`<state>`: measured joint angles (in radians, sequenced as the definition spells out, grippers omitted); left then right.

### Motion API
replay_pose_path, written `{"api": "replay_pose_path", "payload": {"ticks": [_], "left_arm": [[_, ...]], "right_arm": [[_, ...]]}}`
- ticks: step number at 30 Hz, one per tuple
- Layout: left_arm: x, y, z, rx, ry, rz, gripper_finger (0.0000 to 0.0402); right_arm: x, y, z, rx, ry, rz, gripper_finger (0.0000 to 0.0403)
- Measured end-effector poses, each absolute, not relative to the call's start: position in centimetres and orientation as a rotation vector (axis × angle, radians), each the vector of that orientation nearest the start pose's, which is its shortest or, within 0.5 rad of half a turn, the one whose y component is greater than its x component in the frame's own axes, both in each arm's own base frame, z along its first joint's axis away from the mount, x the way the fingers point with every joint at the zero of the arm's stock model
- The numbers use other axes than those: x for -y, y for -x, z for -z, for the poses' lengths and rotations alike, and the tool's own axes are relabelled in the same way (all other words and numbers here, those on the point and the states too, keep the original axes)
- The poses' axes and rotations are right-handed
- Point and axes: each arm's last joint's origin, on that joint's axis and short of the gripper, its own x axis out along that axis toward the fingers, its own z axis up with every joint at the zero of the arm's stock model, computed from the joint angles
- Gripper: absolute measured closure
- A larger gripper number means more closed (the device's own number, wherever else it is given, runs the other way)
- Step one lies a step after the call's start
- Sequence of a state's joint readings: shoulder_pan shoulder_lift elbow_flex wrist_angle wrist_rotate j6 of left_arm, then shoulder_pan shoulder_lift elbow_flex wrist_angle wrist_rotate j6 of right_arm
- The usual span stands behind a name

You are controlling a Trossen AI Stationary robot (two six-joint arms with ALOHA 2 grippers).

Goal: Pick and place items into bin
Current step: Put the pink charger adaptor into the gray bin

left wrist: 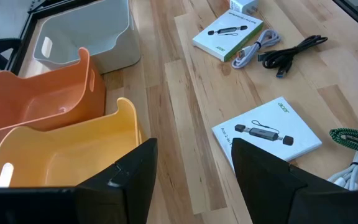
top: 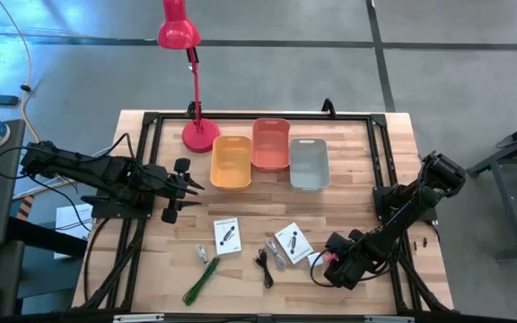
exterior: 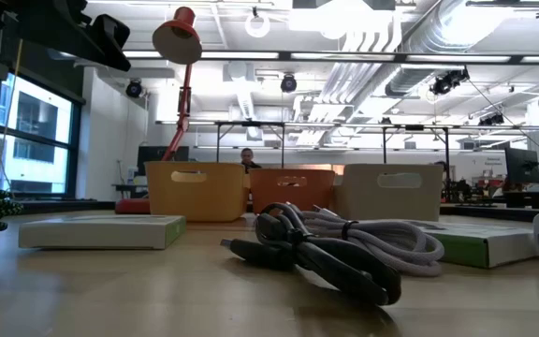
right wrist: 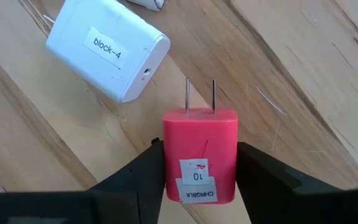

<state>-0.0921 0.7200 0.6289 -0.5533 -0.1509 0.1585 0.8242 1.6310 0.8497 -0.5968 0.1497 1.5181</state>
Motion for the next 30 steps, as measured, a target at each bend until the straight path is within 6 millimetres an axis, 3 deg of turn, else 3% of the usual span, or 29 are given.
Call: {"api": "replay_pose_path", "payload": {"ticks": [6,14,23,30], "left_arm": [[0.93,-14.78,-25.72,-0.643,-0.231,-0.006,0.0208],[0.93,-14.78,-25.73,-0.643,-0.231,-0.006,0.0208],[0.93,-14.78,-25.73,-0.643,-0.231,-0.006,0.0208],[0.93,-14.78,-25.72,-0.643,-0.232,-0.006,0.0208]], "right_arm": [[-19.59,-18.71,-14.26,-1.281,-0.63,0.441,0.025],[-19.6,-18.71,-14.26,-1.282,-0.63,0.44,0.0221],[-19.59,-18.72,-14.26,-1.281,-0.63,0.44,0.0246],[-19.55,-18.65,-14.54,-1.284,-0.64,0.431,0.0226]]}}
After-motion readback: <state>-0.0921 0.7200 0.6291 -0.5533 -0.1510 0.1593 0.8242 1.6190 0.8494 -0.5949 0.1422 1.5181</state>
